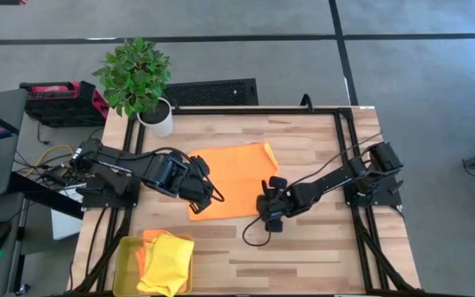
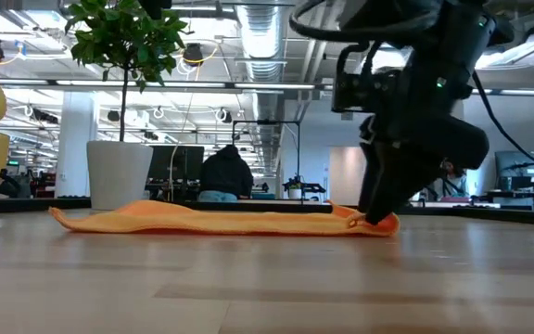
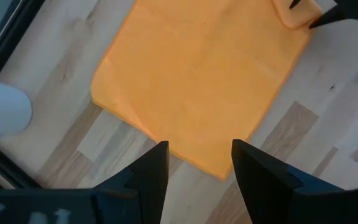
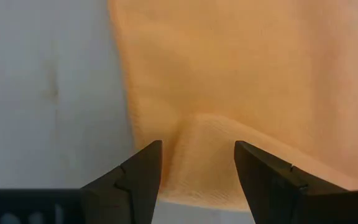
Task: Fold microfiber towels
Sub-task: Fold the orange microfiber towel
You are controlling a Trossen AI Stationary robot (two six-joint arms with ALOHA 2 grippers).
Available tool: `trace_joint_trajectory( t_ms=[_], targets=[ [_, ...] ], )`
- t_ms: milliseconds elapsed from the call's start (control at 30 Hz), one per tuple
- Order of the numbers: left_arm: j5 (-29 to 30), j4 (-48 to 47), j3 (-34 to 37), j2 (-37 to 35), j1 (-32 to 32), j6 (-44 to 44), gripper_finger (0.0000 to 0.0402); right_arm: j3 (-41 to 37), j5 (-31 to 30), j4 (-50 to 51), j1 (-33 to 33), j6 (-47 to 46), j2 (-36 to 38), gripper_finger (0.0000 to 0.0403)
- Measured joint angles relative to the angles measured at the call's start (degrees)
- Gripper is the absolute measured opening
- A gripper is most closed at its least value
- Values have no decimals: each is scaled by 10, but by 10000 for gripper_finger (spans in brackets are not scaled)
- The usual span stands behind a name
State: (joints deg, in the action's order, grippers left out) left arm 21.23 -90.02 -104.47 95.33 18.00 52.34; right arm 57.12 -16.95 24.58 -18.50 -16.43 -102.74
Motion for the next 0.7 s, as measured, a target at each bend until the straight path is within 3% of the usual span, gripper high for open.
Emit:
trace_joint_trajectory(
  t_ms=[233, 500, 700],
  targets=[
    [0, 0, 0, 0, 0, 0, 169, 0, -62, 77, 0, -79, 13, 225],
    [-2, 0, 0, 0, 0, -1, 169, 0, -70, 146, -7, -161, 51, 225],
    [-4, 0, 4, 0, 0, -2, 169, 0, -42, 123, -6, -193, 70, 202]
  ],
)
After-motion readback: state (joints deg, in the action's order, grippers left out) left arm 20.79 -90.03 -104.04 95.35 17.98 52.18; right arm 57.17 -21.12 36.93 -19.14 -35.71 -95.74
